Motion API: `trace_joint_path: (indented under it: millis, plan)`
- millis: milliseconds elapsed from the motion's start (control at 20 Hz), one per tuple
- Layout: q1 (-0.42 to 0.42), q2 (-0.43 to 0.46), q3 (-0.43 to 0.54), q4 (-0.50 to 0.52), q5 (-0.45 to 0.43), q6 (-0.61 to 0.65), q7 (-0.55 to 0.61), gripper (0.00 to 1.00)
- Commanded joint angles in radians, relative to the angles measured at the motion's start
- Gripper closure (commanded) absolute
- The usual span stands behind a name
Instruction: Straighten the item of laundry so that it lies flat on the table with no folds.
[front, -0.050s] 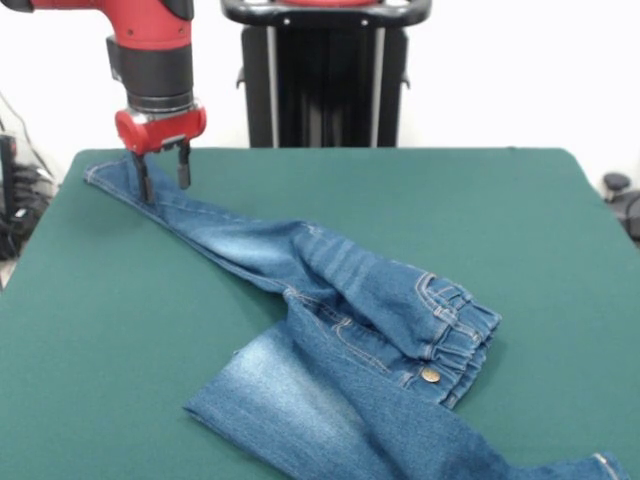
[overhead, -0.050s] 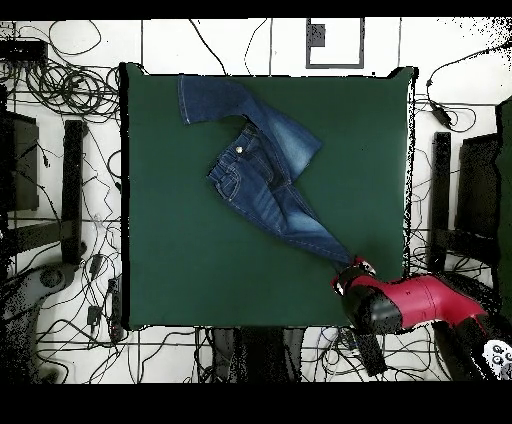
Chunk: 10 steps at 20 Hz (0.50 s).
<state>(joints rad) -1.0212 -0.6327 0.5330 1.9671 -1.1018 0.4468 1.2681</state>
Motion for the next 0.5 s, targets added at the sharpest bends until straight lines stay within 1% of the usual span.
trace_joint_path:
  millis: [50, 200, 500]
  plan:
    - [0.049, 0.006, 0.08, 0.008, -0.022, 0.105, -0.278, 0.0]
    - [0.054, 0.012, 0.07, 0.002, -0.039, 0.097, -0.263, 0.0]
    - [0.1, 0.04, 0.032, -0.023, -0.102, 0.066, -0.196, 0.0]
